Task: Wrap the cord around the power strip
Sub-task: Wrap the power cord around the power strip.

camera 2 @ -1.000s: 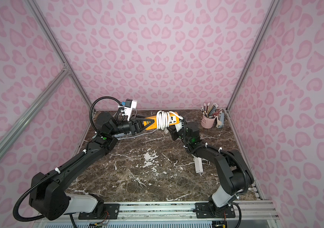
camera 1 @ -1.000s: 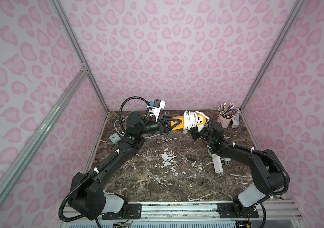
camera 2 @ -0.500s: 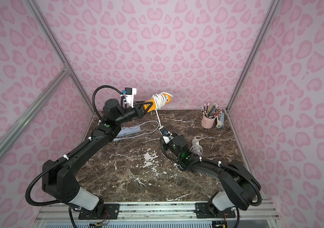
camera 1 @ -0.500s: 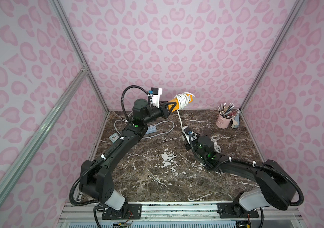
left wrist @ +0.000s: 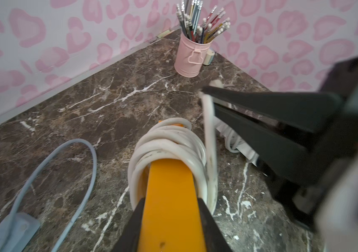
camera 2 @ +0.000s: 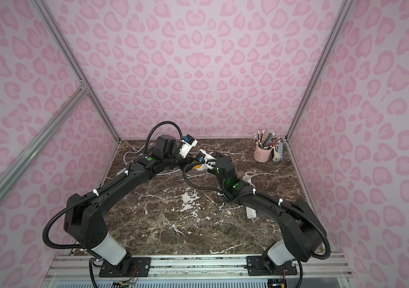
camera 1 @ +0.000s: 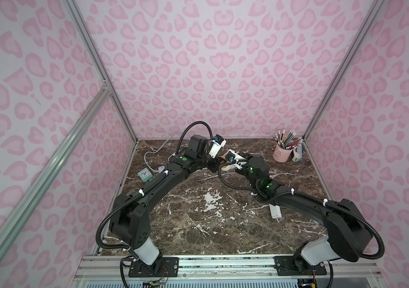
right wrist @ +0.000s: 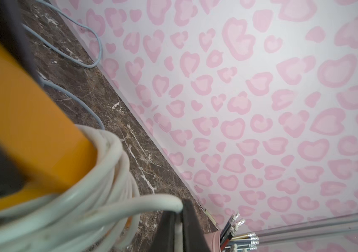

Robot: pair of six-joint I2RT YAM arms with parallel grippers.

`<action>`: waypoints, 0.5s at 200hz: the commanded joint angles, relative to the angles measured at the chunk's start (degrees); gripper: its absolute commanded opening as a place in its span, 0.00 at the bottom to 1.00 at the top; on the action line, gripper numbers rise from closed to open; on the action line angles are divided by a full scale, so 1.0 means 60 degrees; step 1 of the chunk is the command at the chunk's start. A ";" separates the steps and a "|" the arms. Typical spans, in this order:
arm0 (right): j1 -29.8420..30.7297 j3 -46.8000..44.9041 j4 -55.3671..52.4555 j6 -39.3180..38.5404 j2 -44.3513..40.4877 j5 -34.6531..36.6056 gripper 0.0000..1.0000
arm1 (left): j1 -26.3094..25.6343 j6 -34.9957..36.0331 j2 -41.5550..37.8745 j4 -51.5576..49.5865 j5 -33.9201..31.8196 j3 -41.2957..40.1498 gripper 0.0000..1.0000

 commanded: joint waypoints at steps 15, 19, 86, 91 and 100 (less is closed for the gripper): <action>-0.1022 0.1123 -0.1623 -0.0430 0.0337 -0.2529 0.00 | -0.0074 0.0713 -0.0604 -0.0660 0.4226 -0.0949 0.03; -0.1070 0.1188 -0.1956 -0.0535 0.0365 -0.2830 0.00 | -0.0088 0.0751 -0.0620 -0.0556 0.4437 -0.1041 0.03; -0.1162 0.0386 -0.1210 -0.2643 0.0674 -0.1428 0.05 | -0.0134 0.0480 -0.0092 0.0295 0.5033 -0.1623 0.03; -0.1157 0.0535 -0.1733 -0.2243 0.0532 -0.2126 0.10 | -0.0134 0.0302 -0.0131 0.0646 0.5187 -0.1750 0.03; -0.1332 0.0944 -0.3037 -0.1372 0.0363 -0.3847 0.16 | -0.0127 -0.0037 -0.0230 0.1256 0.5377 -0.1979 0.03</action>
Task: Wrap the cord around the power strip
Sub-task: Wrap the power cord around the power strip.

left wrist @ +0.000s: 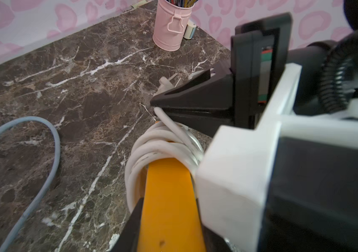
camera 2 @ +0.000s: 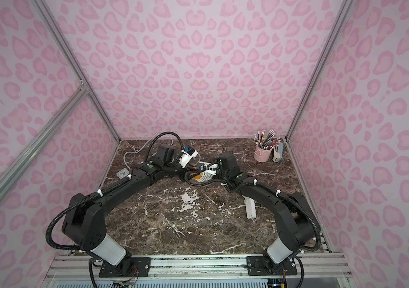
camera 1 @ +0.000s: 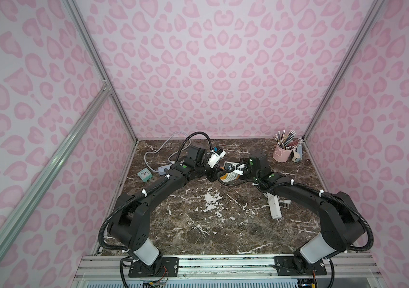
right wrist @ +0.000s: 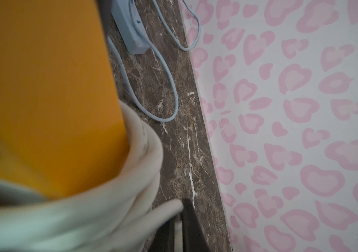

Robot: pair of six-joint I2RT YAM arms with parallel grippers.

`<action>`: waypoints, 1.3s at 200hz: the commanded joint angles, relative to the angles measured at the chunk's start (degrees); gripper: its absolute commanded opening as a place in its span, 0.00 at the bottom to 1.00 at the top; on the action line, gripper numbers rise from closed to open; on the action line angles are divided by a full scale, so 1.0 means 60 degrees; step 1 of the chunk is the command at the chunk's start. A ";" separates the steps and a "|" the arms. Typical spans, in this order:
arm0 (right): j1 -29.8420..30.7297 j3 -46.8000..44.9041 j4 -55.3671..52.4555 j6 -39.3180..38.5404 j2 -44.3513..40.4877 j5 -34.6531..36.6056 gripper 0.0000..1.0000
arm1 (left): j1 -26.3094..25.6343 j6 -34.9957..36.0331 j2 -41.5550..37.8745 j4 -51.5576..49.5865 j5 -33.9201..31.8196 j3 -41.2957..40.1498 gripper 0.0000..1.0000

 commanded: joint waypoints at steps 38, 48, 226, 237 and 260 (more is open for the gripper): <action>-0.0803 0.1608 -0.3970 0.2082 0.0368 -0.4025 0.34 | -0.0101 -0.2282 -0.0272 0.3667 0.4357 -0.1414 0.03; -0.0822 0.1850 -0.4473 0.2481 0.0763 -0.3985 0.37 | -0.0115 -0.3514 -0.0217 0.5248 0.4149 -0.2015 0.03; -0.1182 0.5016 -0.7718 1.1608 0.2685 -0.0508 0.84 | -0.0614 -0.9192 0.1674 1.4640 0.0155 -0.5709 0.03; -0.1242 0.4517 -0.7136 1.2825 0.2246 -0.0706 0.84 | -0.0627 -0.9188 0.1716 1.4761 0.0004 -0.5727 0.03; -0.1273 0.3526 -0.5894 1.4612 0.1375 -0.0556 0.84 | -0.0669 -0.9382 0.1926 1.5163 -0.0054 -0.5705 0.03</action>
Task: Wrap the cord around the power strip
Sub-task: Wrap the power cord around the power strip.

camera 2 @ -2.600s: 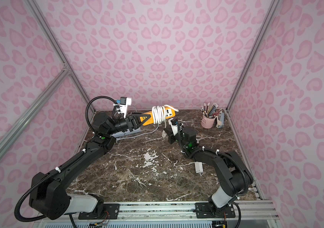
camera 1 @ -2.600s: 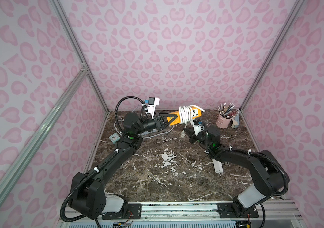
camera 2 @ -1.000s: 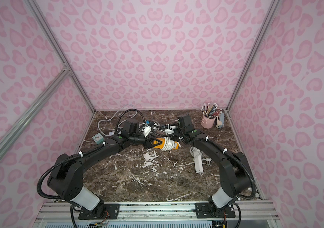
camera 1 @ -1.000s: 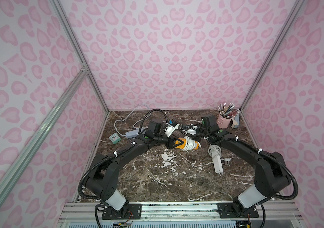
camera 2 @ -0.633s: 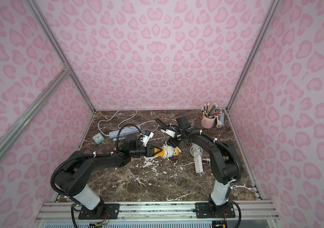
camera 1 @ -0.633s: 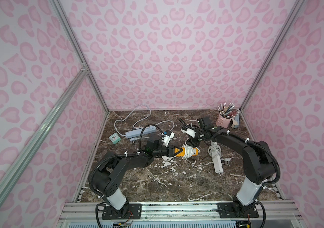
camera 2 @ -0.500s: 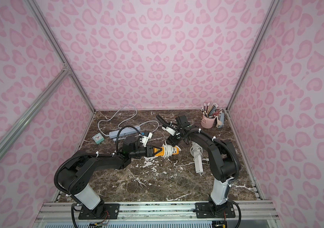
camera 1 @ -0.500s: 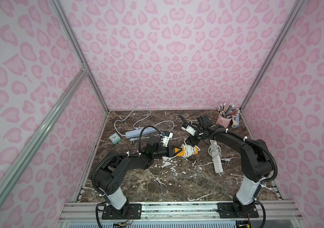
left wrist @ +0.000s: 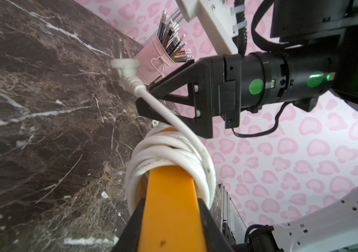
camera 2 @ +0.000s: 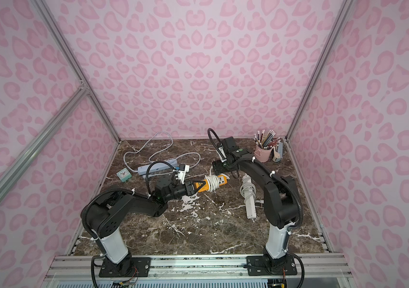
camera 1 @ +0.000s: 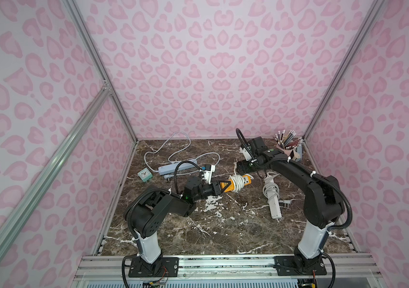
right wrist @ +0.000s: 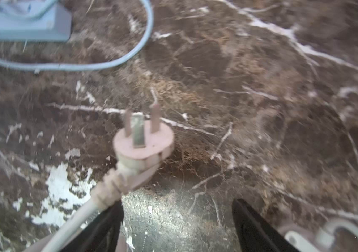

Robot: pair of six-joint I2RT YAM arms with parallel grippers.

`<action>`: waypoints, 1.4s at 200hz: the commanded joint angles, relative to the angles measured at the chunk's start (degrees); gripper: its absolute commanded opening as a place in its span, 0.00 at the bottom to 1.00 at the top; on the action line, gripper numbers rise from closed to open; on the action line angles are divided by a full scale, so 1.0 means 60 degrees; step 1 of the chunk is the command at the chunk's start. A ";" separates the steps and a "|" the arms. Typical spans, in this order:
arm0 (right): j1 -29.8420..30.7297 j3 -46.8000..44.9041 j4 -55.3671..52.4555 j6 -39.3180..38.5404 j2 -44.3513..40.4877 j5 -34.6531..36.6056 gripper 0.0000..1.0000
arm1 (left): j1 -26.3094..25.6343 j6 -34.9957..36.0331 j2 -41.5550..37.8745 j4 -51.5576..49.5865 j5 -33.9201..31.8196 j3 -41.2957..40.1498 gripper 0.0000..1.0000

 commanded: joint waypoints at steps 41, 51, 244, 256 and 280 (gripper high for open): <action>-0.0151 -0.0587 0.1004 0.3710 -0.0913 0.0693 0.85 | -0.0166 -0.0761 0.0460 0.2501 -0.0179 -0.0098 0.03; -0.0194 -0.0484 0.0789 0.3772 -0.0898 0.0579 0.85 | -0.0181 -0.0856 0.0494 0.2601 -0.0241 -0.0130 0.03; 0.1000 -0.4644 0.2454 1.0772 -0.4194 0.1491 0.95 | -0.1104 -0.1066 0.1138 0.4058 -0.2353 -0.0002 0.03; 0.0801 -0.4595 0.2511 1.0529 -0.4381 0.1550 0.96 | -0.1104 -0.1108 0.1180 0.4055 -0.2339 -0.0019 0.03; 0.0819 -0.4441 0.2835 1.0335 -0.4311 0.1204 0.96 | -0.1118 -0.1198 0.1313 0.4150 -0.2291 0.0008 0.03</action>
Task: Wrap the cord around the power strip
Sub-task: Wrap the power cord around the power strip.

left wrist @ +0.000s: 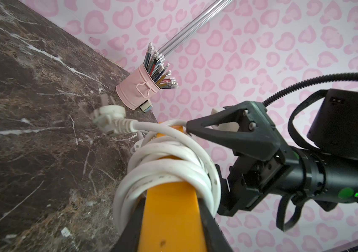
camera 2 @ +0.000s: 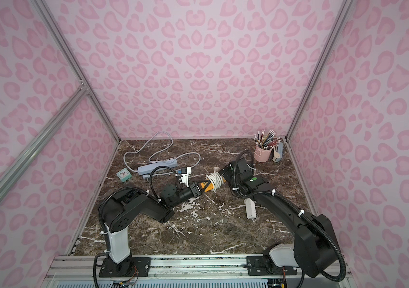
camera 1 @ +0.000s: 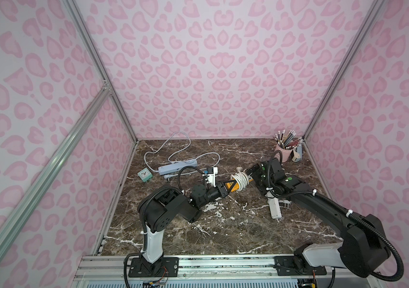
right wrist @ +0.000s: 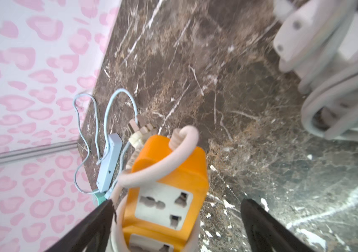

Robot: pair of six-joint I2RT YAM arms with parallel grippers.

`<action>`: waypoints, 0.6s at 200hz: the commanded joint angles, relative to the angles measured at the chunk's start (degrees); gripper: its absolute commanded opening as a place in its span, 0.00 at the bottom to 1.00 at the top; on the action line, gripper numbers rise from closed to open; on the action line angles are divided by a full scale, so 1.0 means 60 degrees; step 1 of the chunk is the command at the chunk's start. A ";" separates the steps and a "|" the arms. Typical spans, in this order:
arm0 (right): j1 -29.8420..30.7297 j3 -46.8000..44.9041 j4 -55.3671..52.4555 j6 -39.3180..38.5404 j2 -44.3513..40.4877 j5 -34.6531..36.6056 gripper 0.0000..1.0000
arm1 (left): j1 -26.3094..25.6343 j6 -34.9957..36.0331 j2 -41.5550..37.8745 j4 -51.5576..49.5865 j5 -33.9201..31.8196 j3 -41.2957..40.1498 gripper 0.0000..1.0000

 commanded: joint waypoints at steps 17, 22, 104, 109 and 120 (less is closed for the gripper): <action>0.0269 0.0073 0.0595 0.0182 0.0259 -0.0308 0.96 | -0.0015 -0.0123 0.0089 0.1218 -0.0095 0.0121 0.03; 0.0320 0.0005 0.0747 0.0263 0.0321 -0.0390 0.96 | -0.0024 -0.0102 0.0076 0.1199 -0.0095 0.0135 0.03; 0.0636 -0.0338 0.1511 -0.0295 0.1249 -0.0404 0.67 | -0.0139 -0.0020 -0.0200 0.1077 -0.0060 0.0040 0.03; 0.0643 -0.0301 0.1439 -0.0495 0.1304 -0.0330 0.62 | -0.0143 -0.0007 -0.0230 0.1058 -0.0010 0.0024 0.03; 0.0644 -0.0257 0.1292 -0.0885 0.1376 -0.0185 0.53 | -0.0176 0.0034 -0.0310 0.1002 0.0086 0.0010 0.08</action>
